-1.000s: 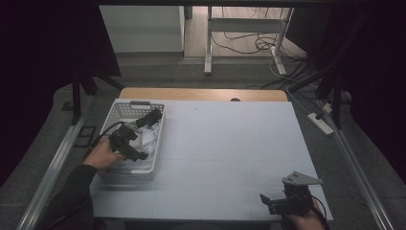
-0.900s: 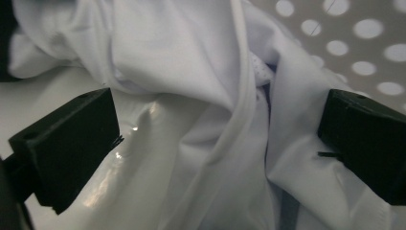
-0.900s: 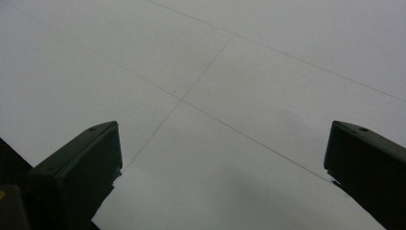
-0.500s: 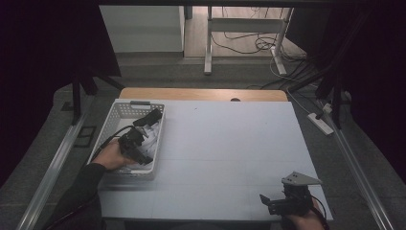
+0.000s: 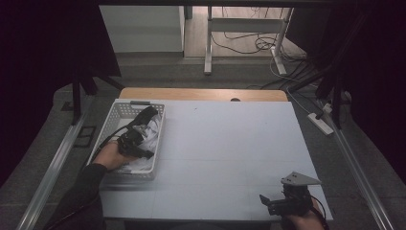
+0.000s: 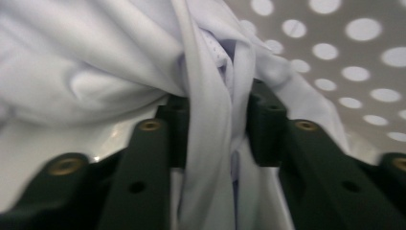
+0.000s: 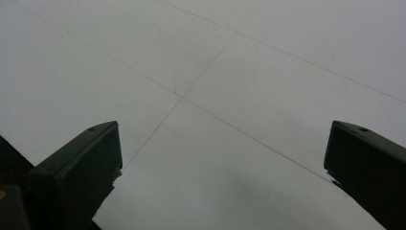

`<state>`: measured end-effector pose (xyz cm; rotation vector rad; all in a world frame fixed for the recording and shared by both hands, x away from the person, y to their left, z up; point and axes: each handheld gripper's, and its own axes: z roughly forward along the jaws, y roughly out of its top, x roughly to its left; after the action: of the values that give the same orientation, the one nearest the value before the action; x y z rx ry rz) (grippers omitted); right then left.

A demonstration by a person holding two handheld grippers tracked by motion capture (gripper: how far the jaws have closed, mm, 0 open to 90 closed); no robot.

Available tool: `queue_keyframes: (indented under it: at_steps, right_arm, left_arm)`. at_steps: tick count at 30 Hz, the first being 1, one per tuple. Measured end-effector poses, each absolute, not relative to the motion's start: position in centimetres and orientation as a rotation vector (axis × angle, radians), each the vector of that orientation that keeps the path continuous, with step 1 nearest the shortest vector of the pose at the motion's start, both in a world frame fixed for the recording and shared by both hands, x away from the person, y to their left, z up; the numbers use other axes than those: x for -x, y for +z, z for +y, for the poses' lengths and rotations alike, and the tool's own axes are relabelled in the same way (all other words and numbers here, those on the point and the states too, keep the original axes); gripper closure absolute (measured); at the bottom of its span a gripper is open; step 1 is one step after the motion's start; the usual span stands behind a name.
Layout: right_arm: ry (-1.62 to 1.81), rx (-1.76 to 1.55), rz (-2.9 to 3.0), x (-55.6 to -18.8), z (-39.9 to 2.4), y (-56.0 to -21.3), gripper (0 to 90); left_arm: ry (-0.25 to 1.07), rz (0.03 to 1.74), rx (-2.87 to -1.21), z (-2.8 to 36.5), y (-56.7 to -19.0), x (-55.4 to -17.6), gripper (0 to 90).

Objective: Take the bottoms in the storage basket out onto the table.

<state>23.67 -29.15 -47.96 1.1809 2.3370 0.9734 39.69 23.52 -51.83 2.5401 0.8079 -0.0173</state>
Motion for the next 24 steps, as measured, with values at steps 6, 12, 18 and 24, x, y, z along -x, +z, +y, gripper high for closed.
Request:
queue_keyframes:
  at_steps: [6, 12, 18, 24]
  right_arm:
    - [0.975, -1.18, 2.337, -23.7, -29.2, -48.0, 0.0]
    - [0.979, -1.183, 2.337, -23.7, -29.2, -48.0, 0.0]
    - [0.979, -1.184, 2.338, -23.7, -29.2, -48.0, 0.0]
    - [0.977, -1.181, 2.34, -23.7, -29.1, -48.0, 0.0]
  left_arm:
    - [-0.02, 0.839, -2.542, 23.3, -51.6, -39.6, 74.8]
    - [-0.004, 0.935, -2.454, 24.4, -50.6, -39.9, 76.3]
    - [0.08, 0.964, -2.345, 25.3, -48.4, -39.6, 76.5]
    - [0.152, 0.955, -2.233, 26.4, -46.1, -38.9, 76.6]
